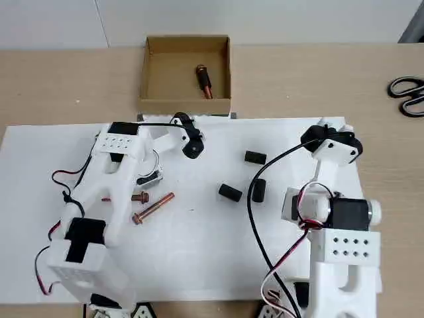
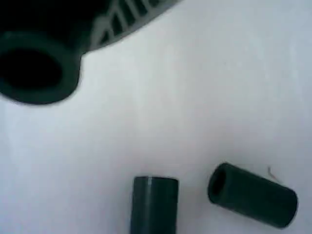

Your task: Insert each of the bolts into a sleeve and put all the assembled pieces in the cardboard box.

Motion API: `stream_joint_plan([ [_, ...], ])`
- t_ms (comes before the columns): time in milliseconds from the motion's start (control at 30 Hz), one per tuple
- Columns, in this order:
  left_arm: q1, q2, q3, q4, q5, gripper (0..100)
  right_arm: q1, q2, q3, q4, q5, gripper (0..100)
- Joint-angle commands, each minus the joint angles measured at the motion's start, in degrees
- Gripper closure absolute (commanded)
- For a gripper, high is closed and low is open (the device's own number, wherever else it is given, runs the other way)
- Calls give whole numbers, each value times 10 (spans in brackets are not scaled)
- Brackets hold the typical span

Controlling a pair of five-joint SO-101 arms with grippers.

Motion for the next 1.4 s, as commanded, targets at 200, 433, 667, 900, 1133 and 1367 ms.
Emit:
stream_joint_plan([
  [200,3,42,-19,-36,-3,914,4,-11,-4,-11,4,996],
  [433,3,38,-22,-24,0,995,3,-13,-7,-8,4,996],
  [667,11,-84,-32,8,51,995,3,-13,-38,-6,3,996],
  [900,55,-220,-32,40,119,995,2,-13,-98,-6,3,996],
  [1133,72,-356,-32,44,234,995,-32,-71,-153,67,6,995],
  [1367,80,-447,-29,43,333,995,-78,-181,-150,80,6,995],
])
